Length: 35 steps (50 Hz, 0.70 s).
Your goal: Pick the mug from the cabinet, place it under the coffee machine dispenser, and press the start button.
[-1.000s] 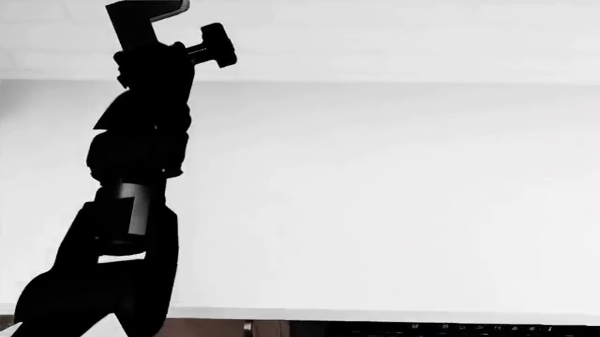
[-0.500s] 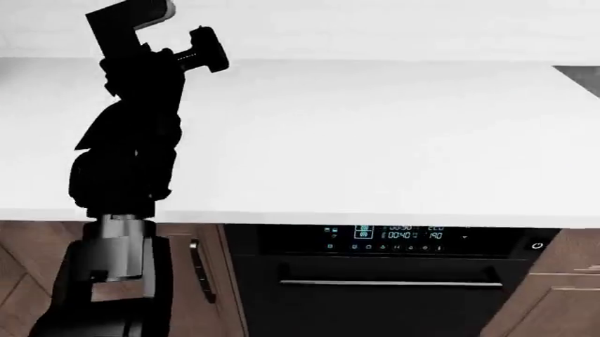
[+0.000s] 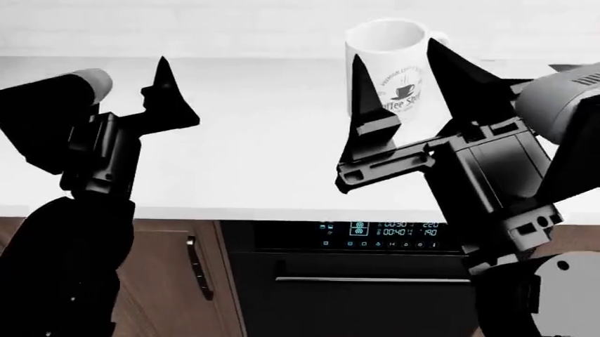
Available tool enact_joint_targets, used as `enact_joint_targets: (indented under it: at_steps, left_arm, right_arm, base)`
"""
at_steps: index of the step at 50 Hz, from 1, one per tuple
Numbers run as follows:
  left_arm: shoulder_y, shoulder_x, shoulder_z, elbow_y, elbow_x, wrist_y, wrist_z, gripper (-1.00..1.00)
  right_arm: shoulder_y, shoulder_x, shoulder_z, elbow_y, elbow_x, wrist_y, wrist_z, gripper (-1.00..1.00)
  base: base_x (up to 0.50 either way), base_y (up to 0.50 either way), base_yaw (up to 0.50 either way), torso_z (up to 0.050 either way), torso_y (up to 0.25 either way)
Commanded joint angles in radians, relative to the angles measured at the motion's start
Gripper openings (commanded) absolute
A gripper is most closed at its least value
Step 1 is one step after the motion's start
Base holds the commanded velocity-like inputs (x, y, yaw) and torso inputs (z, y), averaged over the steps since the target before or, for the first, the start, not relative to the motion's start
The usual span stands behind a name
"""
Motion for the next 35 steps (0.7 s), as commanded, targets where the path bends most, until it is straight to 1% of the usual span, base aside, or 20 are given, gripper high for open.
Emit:
enact_joint_targets:
  at_steps: [1,3,8,11,14,23,26,30,34,35]
  left_arm:
    - [0.093,-0.022,-0.039,0.217,-0.08,-0.091,-0.035,1.0]
    - [0.109,-0.023,-0.047,0.247,-0.094,-0.107,-0.044,1.0]
    - [0.167,-0.03,-0.054,0.326,-0.109,-0.121,-0.06,1.0]
    - [0.179,-0.031,-0.06,0.357,-0.125,-0.131,-0.069,1.0]
    - [0.182,-0.031,-0.052,0.352,-0.119,-0.122,-0.071,1.0]
    - [0.224,-0.026,-0.046,0.379,-0.097,-0.097,-0.1,1.0]
    - [0.235,-0.027,-0.039,0.38,-0.091,-0.086,-0.101,1.0]
    - [0.229,-0.033,-0.068,0.418,-0.128,-0.115,-0.117,1.0]
    - [0.244,-0.041,-0.051,0.458,-0.11,-0.113,-0.136,1.0]
    - [0.244,-0.047,-0.054,0.47,-0.129,-0.134,-0.137,1.0]
  right_arm:
    - [-0.322,0.067,-0.021,-0.027,-0.35,-0.162,-0.049,-1.0]
    - [-0.363,0.076,-0.012,-0.005,-0.373,-0.216,-0.06,-1.0]
    - [-0.437,0.08,0.008,0.085,-0.396,-0.315,-0.081,-1.0]
    - [-0.451,0.081,0.018,0.114,-0.388,-0.341,-0.09,-1.0]
    - [-0.436,0.096,0.026,0.099,-0.385,-0.309,-0.062,-1.0]
    - [-0.456,0.11,0.008,0.054,-0.433,-0.284,-0.03,-1.0]
    - [-0.442,0.105,-0.01,0.022,-0.456,-0.242,-0.017,-1.0]
    - [-0.427,0.108,-0.016,-0.023,-0.467,-0.195,0.018,-1.0]
    - [-0.422,0.111,-0.021,-0.049,-0.474,-0.172,0.035,-1.0]
    - [-0.421,0.112,-0.022,-0.055,-0.475,-0.168,0.037,-1.0]
  base:
    - [0.0,0.0,0.0,0.0,0.0]
    - [0.0,0.0,0.0,0.0,0.0]
    - [0.0,0.0,0.5,0.0,0.0]
    - [0.0,0.0,0.5,0.0,0.0]
    - [0.0,0.0,0.5,0.0,0.0]
    - [0.0,0.0,0.5,0.0,0.0]
    - [0.0,0.0,0.5,0.0,0.0]
    - [0.0,0.0,0.5,0.0,0.0]
    - [0.0,0.0,0.5,0.0,0.0]
    - [0.0,0.0,0.5,0.0,0.0]
